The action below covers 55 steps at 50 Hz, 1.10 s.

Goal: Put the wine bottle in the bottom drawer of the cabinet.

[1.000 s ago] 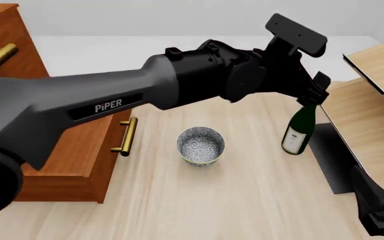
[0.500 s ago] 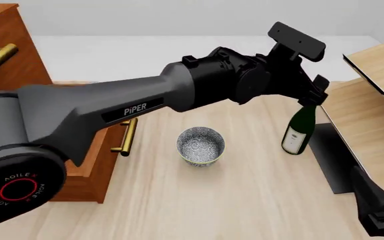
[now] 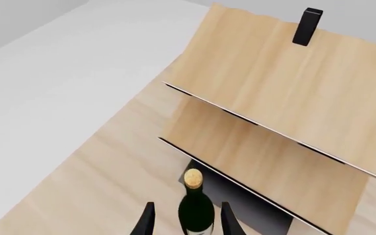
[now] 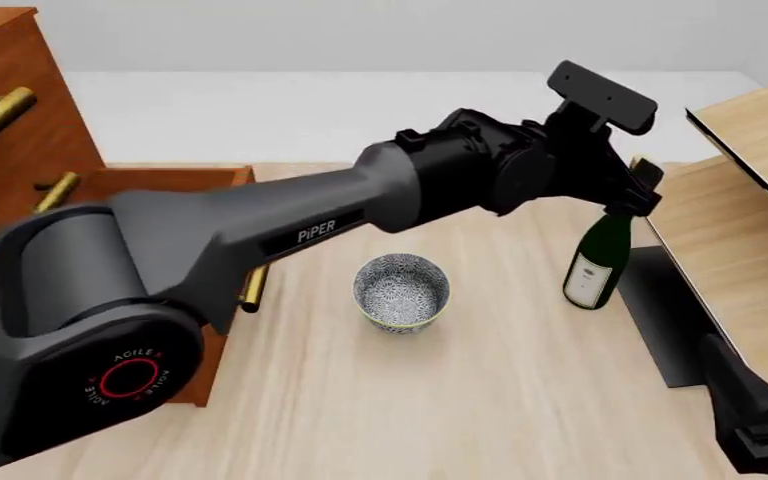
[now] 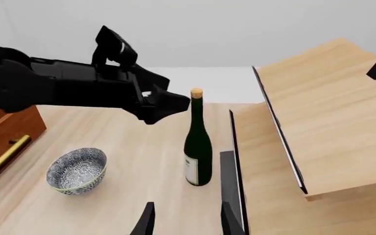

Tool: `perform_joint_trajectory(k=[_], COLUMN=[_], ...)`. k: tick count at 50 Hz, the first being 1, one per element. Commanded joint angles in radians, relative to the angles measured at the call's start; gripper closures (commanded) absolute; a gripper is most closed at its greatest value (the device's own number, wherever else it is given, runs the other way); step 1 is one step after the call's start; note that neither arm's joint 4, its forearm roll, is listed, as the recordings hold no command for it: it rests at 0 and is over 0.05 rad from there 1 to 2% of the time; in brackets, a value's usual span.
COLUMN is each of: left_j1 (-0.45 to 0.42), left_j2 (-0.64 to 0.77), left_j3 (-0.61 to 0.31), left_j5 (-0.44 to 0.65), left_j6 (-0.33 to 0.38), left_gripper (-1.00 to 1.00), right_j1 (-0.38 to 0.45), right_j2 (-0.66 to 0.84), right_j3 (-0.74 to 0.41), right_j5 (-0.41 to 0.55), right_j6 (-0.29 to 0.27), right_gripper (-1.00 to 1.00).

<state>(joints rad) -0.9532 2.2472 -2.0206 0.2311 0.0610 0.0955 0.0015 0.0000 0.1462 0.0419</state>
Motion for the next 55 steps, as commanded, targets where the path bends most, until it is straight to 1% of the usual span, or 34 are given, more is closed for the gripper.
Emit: perform_joint_trajectory(k=[1, 9, 15, 17, 19, 20, 22, 26, 28, 32, 38, 46, 55], left_j1=[0.011, 0.014, 0.009, 0.009, 0.007, 0.007, 0.006, 0.003, 0.002, 0.001, 0.007, 0.005, 0.001], left_j2=[0.014, 0.043, 0.05, 0.058, 0.055, 0.058, 0.058, 0.069, 0.082, 0.096, 0.138, 0.167, 0.171], left_j3=[-0.044, -0.085, -0.089, -0.098, -0.098, -0.103, -0.106, -0.123, -0.143, -0.164, -0.221, -0.27, -0.262], left_j5=[0.013, 0.024, 0.018, 0.024, 0.022, 0.027, 0.026, 0.034, 0.044, 0.05, 0.074, 0.098, 0.086], left_j6=[-0.003, -0.005, -0.017, -0.011, -0.022, -0.011, -0.021, -0.017, -0.009, -0.013, -0.015, -0.01, -0.02], left_gripper=[-1.0, -1.0, -1.0, -1.0, -1.0, -1.0, -1.0, -1.0, -1.0, -1.0, -1.0, -1.0, -1.0], right_j1=[-0.002, -0.004, -0.006, -0.006, -0.006, -0.006, -0.006, -0.006, -0.006, -0.006, -0.005, -0.006, -0.005], right_j2=[0.0, 0.0, 0.0, 0.0, 0.0, 0.0, 0.0, 0.0, 0.0, 0.0, 0.0, 0.0, -0.001], right_j3=[0.0, 0.0, 0.0, 0.0, 0.0, 0.0, 0.0, 0.0, 0.0, 0.0, 0.0, 0.0, 0.0], right_j5=[-0.001, 0.003, 0.005, 0.006, 0.006, 0.006, 0.007, 0.007, 0.007, 0.009, 0.011, 0.014, 0.016], right_j6=[0.0, -0.001, 0.0, 0.0, 0.0, 0.0, -0.001, -0.001, -0.002, -0.002, 0.0, -0.002, -0.003], right_gripper=[-1.0, -1.0, -1.0, -1.0, -1.0, -1.0, -1.0, -1.0, -1.0, -1.0, -1.0, -1.0, -1.0])
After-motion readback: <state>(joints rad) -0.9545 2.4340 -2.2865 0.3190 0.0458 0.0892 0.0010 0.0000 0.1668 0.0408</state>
